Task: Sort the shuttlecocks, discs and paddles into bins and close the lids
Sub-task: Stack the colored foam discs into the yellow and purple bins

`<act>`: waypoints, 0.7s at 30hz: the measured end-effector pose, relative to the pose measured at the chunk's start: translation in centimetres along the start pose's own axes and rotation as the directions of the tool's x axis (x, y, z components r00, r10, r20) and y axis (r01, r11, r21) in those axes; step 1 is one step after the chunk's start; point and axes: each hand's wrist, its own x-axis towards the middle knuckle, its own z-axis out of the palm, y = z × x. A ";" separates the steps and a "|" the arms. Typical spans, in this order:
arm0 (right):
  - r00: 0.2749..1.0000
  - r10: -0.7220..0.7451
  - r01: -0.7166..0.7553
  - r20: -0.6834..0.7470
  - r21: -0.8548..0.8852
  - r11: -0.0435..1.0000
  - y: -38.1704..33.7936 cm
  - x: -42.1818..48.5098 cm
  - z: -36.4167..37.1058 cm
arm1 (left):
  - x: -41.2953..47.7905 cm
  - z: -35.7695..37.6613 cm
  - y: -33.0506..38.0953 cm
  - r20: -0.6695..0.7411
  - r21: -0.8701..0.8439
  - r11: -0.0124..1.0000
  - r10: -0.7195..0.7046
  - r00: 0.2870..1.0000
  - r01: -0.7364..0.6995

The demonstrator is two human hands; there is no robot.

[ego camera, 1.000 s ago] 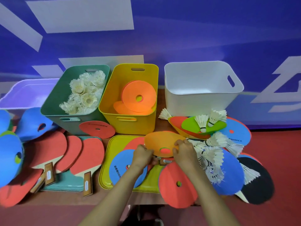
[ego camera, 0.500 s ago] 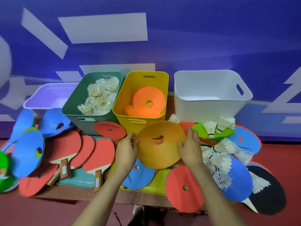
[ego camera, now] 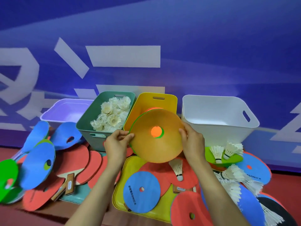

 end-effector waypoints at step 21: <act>0.986 0.149 -0.153 -0.076 -0.055 0.987 -1.1 13.9 9.4 | 15.5 5.3 -1.8 0.411 0.662 0.687 0.002 0.912 -0.300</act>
